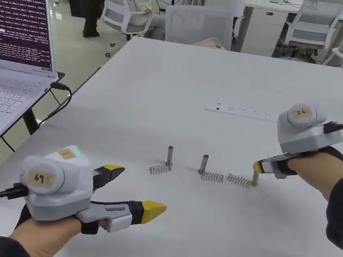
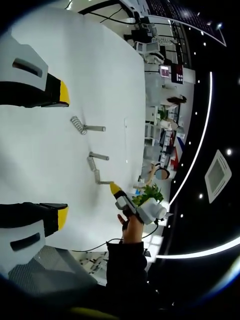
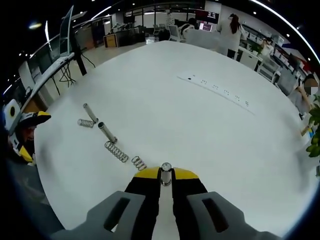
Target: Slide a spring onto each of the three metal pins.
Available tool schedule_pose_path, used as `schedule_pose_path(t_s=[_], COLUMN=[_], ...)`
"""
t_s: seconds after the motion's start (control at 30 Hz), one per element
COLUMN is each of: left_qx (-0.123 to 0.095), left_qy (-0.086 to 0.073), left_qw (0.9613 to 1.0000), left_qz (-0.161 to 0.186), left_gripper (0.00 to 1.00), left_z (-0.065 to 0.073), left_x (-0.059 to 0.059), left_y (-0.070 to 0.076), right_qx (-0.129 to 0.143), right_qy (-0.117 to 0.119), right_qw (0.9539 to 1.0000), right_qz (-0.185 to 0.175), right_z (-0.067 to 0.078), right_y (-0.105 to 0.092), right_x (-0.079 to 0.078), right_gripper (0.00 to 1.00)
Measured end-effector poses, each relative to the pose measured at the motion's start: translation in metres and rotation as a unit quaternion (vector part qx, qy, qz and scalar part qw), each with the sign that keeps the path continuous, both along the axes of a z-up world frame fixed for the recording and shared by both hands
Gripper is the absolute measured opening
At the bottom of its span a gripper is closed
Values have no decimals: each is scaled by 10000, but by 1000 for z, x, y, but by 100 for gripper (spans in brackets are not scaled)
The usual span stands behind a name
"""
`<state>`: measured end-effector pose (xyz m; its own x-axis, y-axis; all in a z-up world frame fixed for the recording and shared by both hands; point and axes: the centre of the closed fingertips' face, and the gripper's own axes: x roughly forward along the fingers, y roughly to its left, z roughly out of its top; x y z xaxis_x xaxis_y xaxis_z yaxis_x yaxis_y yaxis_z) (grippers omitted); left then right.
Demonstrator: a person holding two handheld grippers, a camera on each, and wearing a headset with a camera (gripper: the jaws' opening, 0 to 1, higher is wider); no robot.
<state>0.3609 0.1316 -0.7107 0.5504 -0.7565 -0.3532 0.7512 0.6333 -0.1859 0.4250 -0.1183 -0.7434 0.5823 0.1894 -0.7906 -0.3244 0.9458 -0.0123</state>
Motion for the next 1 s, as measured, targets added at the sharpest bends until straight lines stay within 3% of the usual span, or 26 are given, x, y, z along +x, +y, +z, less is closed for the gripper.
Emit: schedule_pose_path(t_s=[0.4,1.0], left_qx=[14,18], left_qy=[-35,-22], left_qw=[10000,10000], left_qz=[-39,-47], left_gripper=[75,75], left_z=[3,2], left_x=[-2,-2], left_y=[-1,-2], right_qx=[-11,-33], right_qy=[36,13], right_qw=[10000,10000], right_qz=[-9,76], right_z=[0,0], right_y=[0,0], right_x=[-9,-9], right_gripper=[6,6])
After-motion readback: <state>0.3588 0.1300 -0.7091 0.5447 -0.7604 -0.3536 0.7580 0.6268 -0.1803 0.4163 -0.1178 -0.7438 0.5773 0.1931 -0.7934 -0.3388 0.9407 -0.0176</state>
